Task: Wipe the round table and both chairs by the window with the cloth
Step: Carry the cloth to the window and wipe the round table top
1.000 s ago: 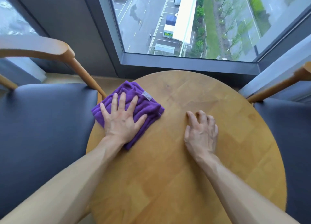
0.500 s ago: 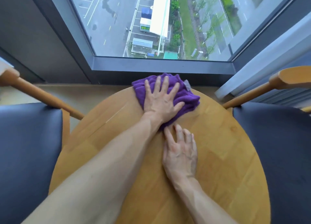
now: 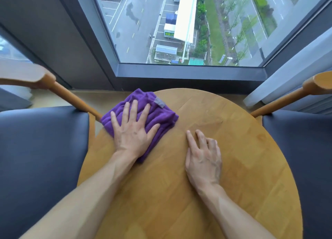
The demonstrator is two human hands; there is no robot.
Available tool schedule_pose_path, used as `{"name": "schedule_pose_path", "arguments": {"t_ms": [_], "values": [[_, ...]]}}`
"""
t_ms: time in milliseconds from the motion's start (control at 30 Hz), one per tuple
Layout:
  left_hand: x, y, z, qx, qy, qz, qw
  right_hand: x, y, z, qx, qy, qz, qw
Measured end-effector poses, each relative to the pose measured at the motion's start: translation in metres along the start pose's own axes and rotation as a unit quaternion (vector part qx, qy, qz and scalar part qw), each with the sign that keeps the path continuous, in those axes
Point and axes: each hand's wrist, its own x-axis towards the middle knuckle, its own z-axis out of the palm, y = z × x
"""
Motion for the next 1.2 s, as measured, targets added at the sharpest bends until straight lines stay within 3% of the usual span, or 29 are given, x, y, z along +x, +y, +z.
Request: {"name": "schedule_pose_path", "arguments": {"t_ms": [167, 333, 400, 467, 600, 700, 767, 867, 933, 1000, 1067, 1133, 1200], "values": [[-0.046, -0.006, 0.002, 0.004, -0.006, -0.111, 0.994, 0.000, 0.002, 0.002, -0.002, -0.019, -0.009, 1.000], [-0.070, 0.064, 0.005, -0.044, 0.023, -0.237, 0.970, 0.003, 0.012, -0.003, 0.007, -0.067, -0.037, 0.997], [-0.091, 0.094, 0.009, -0.033, 0.027, -0.168, 0.985, 0.007, 0.022, -0.007, 0.014, -0.085, -0.060, 0.995], [-0.119, 0.101, 0.012, -0.001, 0.009, -0.045, 0.999, 0.013, 0.033, -0.013, 0.030, -0.097, -0.085, 0.991], [-0.162, 0.044, 0.009, 0.030, -0.004, 0.140, 0.990, 0.023, 0.051, -0.025, 0.058, -0.133, -0.134, 0.980], [-0.182, -0.015, -0.002, 0.040, -0.018, 0.176, 0.983, 0.024, 0.060, -0.031, 0.065, -0.163, -0.157, 0.972], [-0.192, -0.047, -0.008, 0.021, -0.028, 0.134, 0.990, 0.023, 0.063, -0.033, 0.073, -0.170, -0.160, 0.970], [-0.199, -0.049, -0.005, -0.002, -0.025, -0.010, 1.000, 0.021, 0.068, -0.032, 0.108, -0.192, -0.155, 0.963], [-0.186, -0.009, 0.004, -0.008, 0.009, -0.155, 0.988, 0.023, 0.072, -0.031, 0.147, -0.202, -0.147, 0.957], [-0.165, 0.050, 0.010, -0.033, 0.033, -0.293, 0.955, 0.027, 0.075, -0.031, 0.187, -0.203, -0.137, 0.951], [-0.147, 0.111, 0.010, -0.061, 0.025, -0.337, 0.939, 0.031, 0.079, -0.032, 0.226, -0.209, -0.133, 0.942], [-0.147, 0.162, 0.015, -0.031, 0.019, -0.249, 0.968, 0.036, 0.083, -0.034, 0.263, -0.218, -0.129, 0.931], [-0.165, 0.200, 0.019, -0.005, -0.002, -0.087, 0.996, 0.040, 0.088, -0.037, 0.269, -0.216, -0.130, 0.930]]}}
